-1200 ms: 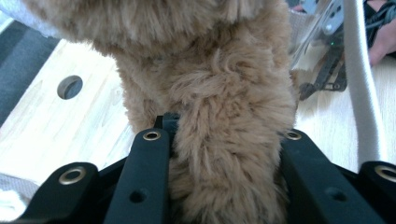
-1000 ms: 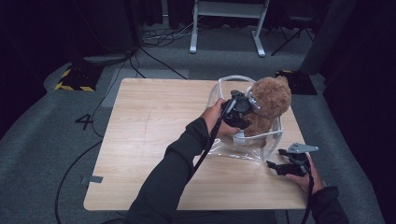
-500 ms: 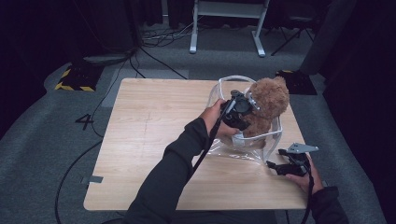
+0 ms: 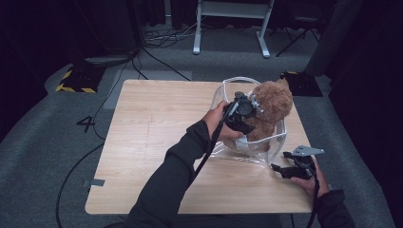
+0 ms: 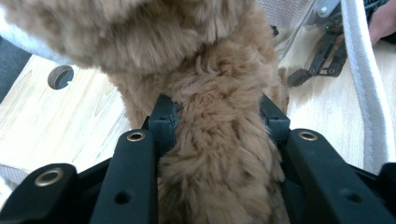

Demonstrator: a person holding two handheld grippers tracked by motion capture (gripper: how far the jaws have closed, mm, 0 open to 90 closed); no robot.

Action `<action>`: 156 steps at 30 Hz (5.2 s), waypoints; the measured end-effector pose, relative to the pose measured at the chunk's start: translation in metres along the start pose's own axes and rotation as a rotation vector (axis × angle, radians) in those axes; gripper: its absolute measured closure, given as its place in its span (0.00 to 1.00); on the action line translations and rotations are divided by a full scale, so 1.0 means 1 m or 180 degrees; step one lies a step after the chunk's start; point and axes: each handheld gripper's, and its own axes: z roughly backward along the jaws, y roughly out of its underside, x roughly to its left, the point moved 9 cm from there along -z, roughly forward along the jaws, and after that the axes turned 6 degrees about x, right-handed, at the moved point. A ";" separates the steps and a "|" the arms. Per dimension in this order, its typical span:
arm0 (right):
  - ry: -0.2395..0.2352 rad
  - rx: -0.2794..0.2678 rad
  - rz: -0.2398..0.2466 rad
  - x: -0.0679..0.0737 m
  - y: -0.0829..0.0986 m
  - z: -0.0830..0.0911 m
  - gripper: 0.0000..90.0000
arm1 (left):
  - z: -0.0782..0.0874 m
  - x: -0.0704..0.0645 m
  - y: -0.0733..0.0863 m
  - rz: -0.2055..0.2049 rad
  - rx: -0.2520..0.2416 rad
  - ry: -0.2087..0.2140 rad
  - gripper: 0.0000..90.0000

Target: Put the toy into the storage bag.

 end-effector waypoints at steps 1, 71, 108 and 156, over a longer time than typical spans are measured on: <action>0.0000 0.0000 0.0000 0.000 0.000 0.000 0.20 | 0.001 0.000 0.000 -0.0015 -0.0016 0.0005 0.67; 0.0001 0.0000 -0.0003 0.000 0.000 0.000 0.20 | 0.077 0.042 0.070 0.0572 -0.0535 -0.0591 0.21; 0.0003 0.0000 -0.0002 0.000 0.000 0.000 0.20 | 0.073 0.033 0.135 0.0559 -0.0263 -0.0831 0.21; 0.0003 0.0000 -0.0002 0.000 0.000 0.000 0.20 | 0.024 0.031 0.243 0.1005 0.0143 -0.0759 0.21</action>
